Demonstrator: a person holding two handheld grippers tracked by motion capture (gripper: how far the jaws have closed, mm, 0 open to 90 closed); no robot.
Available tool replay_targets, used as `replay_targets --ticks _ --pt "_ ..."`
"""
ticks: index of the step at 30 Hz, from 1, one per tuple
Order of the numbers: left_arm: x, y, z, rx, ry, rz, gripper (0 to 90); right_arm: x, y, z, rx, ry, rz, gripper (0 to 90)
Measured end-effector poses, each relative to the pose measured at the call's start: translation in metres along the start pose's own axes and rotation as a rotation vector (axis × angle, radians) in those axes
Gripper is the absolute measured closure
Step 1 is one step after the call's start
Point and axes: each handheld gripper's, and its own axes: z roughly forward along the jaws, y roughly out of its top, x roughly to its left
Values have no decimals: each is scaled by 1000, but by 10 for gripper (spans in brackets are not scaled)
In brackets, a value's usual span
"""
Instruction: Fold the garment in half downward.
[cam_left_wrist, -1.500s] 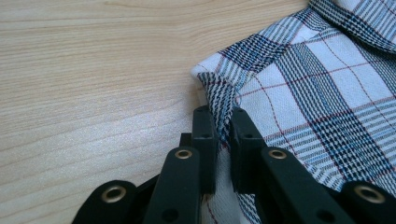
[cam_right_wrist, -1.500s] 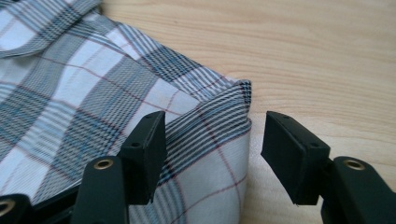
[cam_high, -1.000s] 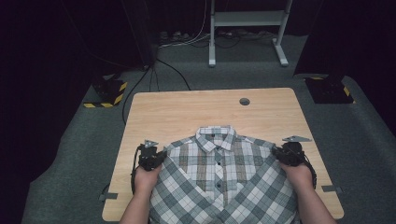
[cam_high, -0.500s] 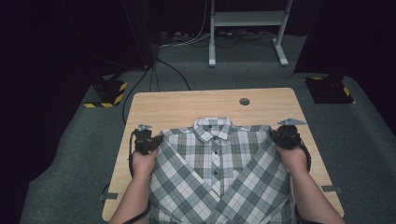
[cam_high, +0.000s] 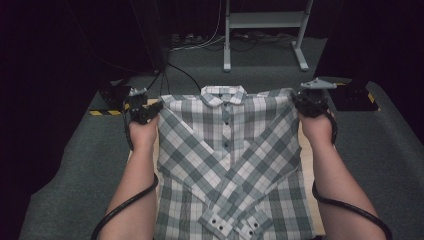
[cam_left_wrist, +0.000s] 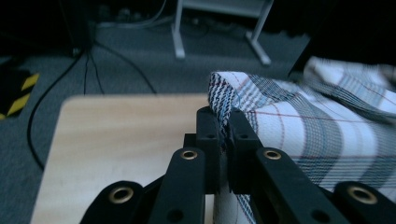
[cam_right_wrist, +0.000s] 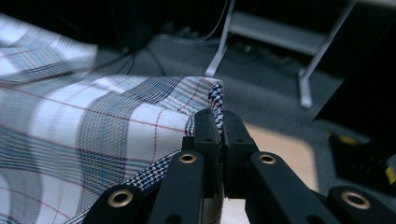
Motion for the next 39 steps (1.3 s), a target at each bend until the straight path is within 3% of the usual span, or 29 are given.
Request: replay_targets --ticks 3,7,10,12,16,20,22,23,26,31,32,33,35,36,37,38,39 --pt "-4 18 -11 -36 -22 20 861 -6 23 -13 -48 -14 -9 863" --pt "-4 11 -12 -35 -51 9 861 -5 28 -20 -63 -14 -17 863" --pt "-1 -15 -15 -15 -82 14 861 0 10 -24 -45 1 -35 863" --pt "-1 -28 -19 -4 -83 39 861 1 -2 -27 -46 17 -21 863" --pt "1 -47 -28 2 -109 29 860 6 -19 -35 -50 42 -13 863" --pt "-3 -64 -45 -9 -132 57 860 15 -38 -53 -67 66 -22 862" --pt "-7 -81 -58 -13 -146 81 859 20 -53 -71 -83 82 -26 862" --pt "-7 -81 -58 -13 -146 81 858 22 -59 -77 -88 86 -27 862" --pt "-9 -109 -76 -14 -175 81 858 27 -80 -94 -97 103 -20 861" --pt "-8 -156 -89 21 -192 78 855 34 -119 -115 -92 135 -2 861" --pt "-8 -156 -89 21 -192 78 854 34 -119 -115 -92 135 -2 861" --pt "-5 -177 -93 46 -192 76 852 39 -139 -121 -76 147 -1 860" --pt "0 -199 -96 66 -196 54 850 42 -155 -125 -59 160 9 860" --pt "2 -208 -97 79 -200 43 850 44 -167 -127 -41 170 12 859" --pt "2 -208 -97 79 -200 43 849 44 -167 -127 -41 170 12 859" --pt "4 -224 -98 102 -195 38 847 48 -187 -128 -15 181 30 859" --pt "5 -229 -99 112 -193 36 845 50 -197 -128 3 186 28 859"
